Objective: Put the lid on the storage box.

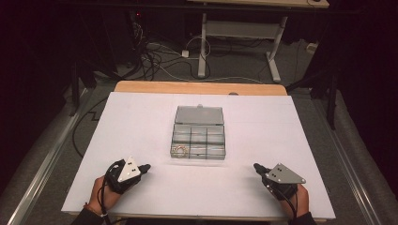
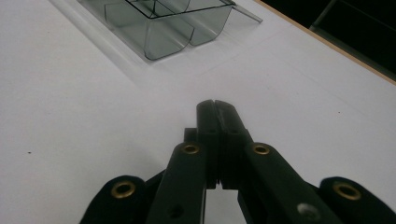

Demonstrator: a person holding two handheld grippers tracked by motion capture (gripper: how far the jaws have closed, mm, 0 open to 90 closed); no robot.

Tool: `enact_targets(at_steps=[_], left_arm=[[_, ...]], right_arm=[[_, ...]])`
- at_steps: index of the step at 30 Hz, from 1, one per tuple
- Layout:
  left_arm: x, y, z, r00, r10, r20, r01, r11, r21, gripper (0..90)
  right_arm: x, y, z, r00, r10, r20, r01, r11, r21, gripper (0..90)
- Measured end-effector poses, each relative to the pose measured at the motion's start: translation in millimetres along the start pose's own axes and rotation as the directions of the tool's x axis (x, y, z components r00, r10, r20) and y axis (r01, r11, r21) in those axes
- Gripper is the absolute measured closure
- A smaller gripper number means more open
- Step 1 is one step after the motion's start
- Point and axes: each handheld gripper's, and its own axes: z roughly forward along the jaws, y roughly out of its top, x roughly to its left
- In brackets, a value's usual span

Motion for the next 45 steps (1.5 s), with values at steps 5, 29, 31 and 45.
enact_targets(at_steps=[5, 29, 31, 45], left_arm=[[5.2, 1.7, 3.8, 1.0000, -0.005, -0.001, 0.005, 0.9999, 0.012, 87.0], [76.9, 71.4, 48.7, 0.9963, -0.084, 0.020, 0.084, 0.9963, 0.018, 87.0], [84.5, 80.0, 59.6, 0.9964, -0.084, 0.010, 0.084, 0.9959, 0.035, 86.9], [119.8, 109.8, 118.9, 0.9829, -0.184, 0.015, 0.182, 0.9795, 0.087, 87.0]], right_arm=[[-3.6, 1.2, 5.0, 0.9999, 0.011, -0.003, -0.011, 1.000, 0.008, 89.3], [-67.2, 59.0, 76.9, 0.9957, 0.079, -0.049, -0.077, 0.996, 0.035, 89.4], [-71.7, 65.5, 86.3, 0.9954, 0.086, -0.041, -0.084, 0.995, 0.051, 89.4], [-78.1, 100.6, 163.3, 0.9992, 0.022, -0.032, -0.014, 0.977, 0.212, 89.6]])
